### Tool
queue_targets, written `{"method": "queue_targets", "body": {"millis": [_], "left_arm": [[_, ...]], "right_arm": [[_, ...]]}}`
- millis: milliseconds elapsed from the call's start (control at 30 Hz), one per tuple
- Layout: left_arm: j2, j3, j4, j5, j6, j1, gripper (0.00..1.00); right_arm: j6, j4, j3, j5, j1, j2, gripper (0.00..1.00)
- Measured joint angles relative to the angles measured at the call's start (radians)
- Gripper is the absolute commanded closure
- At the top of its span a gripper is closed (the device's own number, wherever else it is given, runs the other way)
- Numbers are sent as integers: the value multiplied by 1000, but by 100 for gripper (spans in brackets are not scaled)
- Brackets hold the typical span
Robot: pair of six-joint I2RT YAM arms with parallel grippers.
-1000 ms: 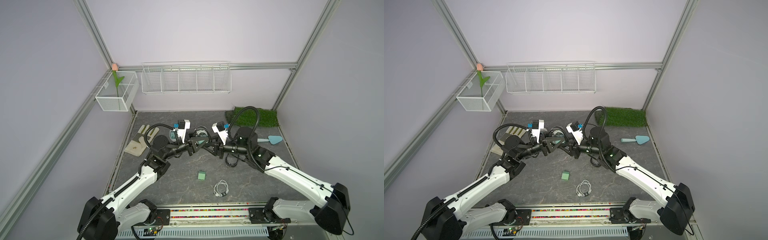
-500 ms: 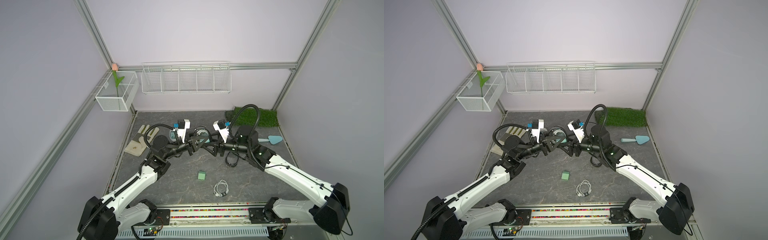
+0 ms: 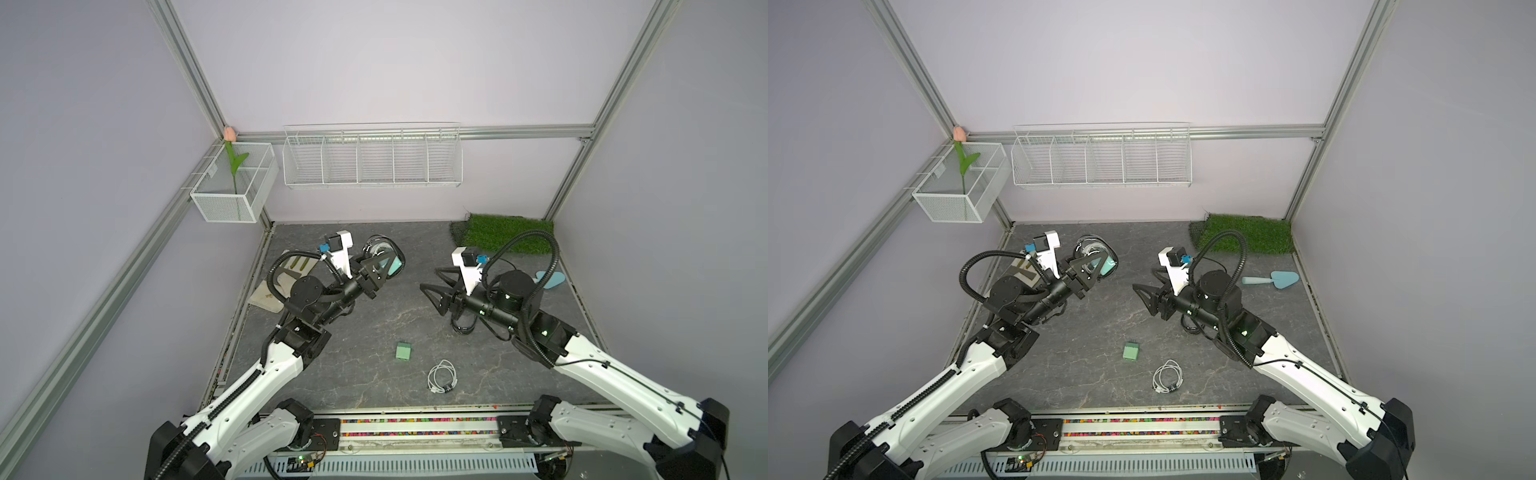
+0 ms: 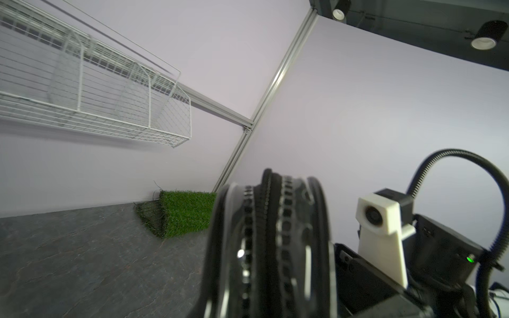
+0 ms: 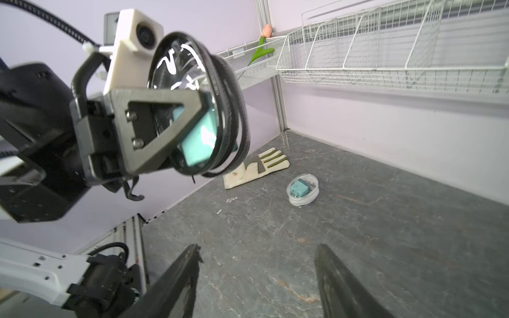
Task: Pack away charging kits
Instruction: Adjust the storage bag, then zip the zipper on the storage bag.
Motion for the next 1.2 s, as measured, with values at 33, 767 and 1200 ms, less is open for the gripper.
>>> {"method": "queue_targets", "body": {"millis": [33, 767, 1200], "left_arm": [[-6, 1, -8, -24, -12, 0, 100], [9, 13, -82, -152, -131, 3, 100], [23, 13, -74, -158, -130, 5, 100]], "right_arm": [[-1, 7, 0, 22, 29, 9, 40], [66, 130, 231, 52, 128, 388, 60], [116, 148, 248, 11, 128, 430, 74]]}}
